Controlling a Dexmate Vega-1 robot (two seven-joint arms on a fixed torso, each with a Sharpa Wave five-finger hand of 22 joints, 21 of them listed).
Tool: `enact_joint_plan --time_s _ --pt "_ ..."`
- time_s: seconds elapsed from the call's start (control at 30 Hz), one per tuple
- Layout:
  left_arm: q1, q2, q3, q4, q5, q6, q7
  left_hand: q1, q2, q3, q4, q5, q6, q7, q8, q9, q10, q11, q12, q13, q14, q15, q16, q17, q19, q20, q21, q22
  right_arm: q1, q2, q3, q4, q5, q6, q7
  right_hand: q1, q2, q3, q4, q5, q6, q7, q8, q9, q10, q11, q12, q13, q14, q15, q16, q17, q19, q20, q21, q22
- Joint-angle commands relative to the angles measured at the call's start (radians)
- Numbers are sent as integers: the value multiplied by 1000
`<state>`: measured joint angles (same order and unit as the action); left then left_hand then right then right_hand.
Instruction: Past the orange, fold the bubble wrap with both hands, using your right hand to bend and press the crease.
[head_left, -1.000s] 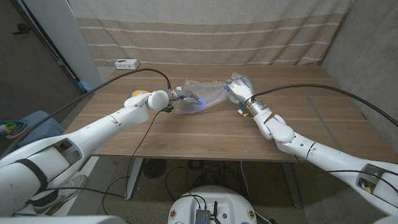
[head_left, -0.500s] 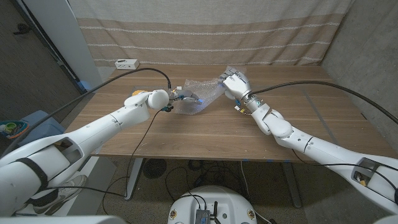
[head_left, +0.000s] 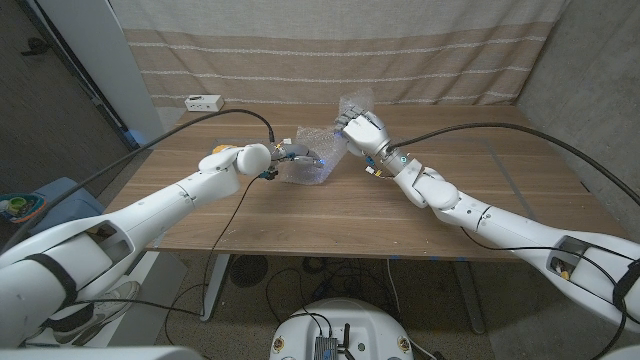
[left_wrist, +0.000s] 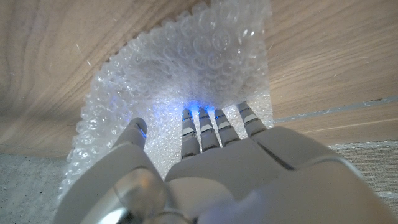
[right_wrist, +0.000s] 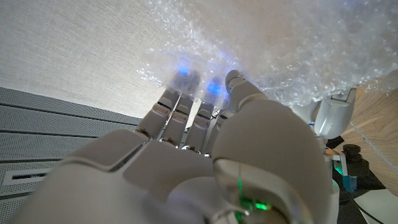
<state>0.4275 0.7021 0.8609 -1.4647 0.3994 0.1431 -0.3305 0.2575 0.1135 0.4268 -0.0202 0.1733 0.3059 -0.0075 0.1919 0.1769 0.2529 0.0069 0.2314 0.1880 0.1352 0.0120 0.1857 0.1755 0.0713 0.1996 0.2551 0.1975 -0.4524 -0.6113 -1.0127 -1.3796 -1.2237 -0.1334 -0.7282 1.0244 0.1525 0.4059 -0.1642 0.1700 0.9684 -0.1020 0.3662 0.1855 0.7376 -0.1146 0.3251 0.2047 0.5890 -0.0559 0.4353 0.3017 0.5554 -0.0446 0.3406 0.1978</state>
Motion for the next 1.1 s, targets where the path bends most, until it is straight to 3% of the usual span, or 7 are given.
enact_joint_plan --time_s 0.03,0.43,0.57,0.97,1.1 --pt "11 10 -9 -9 -10 -1 3 -12 -2 -3 6 0 1 2 -2 2 6 2 -3 5 4 -6 0 1 0 -4 -3 3 84 79 -65 132 18 79 -91 10 1 6 0 7 9 0 -1 4 -2 -6 -3 1 0 -171 -6 3 3 -9 4 1" --pt "17 14 -16 -2 -20 -10 9 -22 -6 -6 8 1 -1 2 -4 2 6 2 -5 5 1 -10 -1 1 -1 -4 -4 3 153 179 -136 293 83 152 -220 12 -1 3 1 8 12 -2 -4 4 3 -8 -6 1 4 -171 -5 6 4 -12 7 1" --pt "20 16 -20 2 -27 -17 15 -25 -7 -6 9 1 -2 1 -4 2 6 1 -6 5 1 -9 -1 1 0 -3 -4 3 180 225 -164 376 115 189 -255 13 -2 -1 2 8 17 -5 -4 4 7 -17 -7 1 6 -173 -2 9 5 -15 8 1" --pt "29 21 -27 3 -37 -18 22 -30 -10 -8 9 1 -2 2 -5 2 6 1 -7 5 1 -8 -1 0 1 -2 -5 3 244 339 -246 575 209 282 -320 20 -1 -7 1 10 27 -13 -7 3 16 -28 -9 2 10 -174 2 13 9 -15 13 1" --pt "33 26 -32 -4 -40 -14 26 -32 -10 -8 9 1 -1 2 -5 2 5 2 -8 5 1 -9 -2 0 1 -2 -5 3 247 346 -257 578 251 293 -290 21 -1 -8 2 11 29 -12 -8 3 3 -25 -17 2 10 -172 0 12 10 -12 14 1"
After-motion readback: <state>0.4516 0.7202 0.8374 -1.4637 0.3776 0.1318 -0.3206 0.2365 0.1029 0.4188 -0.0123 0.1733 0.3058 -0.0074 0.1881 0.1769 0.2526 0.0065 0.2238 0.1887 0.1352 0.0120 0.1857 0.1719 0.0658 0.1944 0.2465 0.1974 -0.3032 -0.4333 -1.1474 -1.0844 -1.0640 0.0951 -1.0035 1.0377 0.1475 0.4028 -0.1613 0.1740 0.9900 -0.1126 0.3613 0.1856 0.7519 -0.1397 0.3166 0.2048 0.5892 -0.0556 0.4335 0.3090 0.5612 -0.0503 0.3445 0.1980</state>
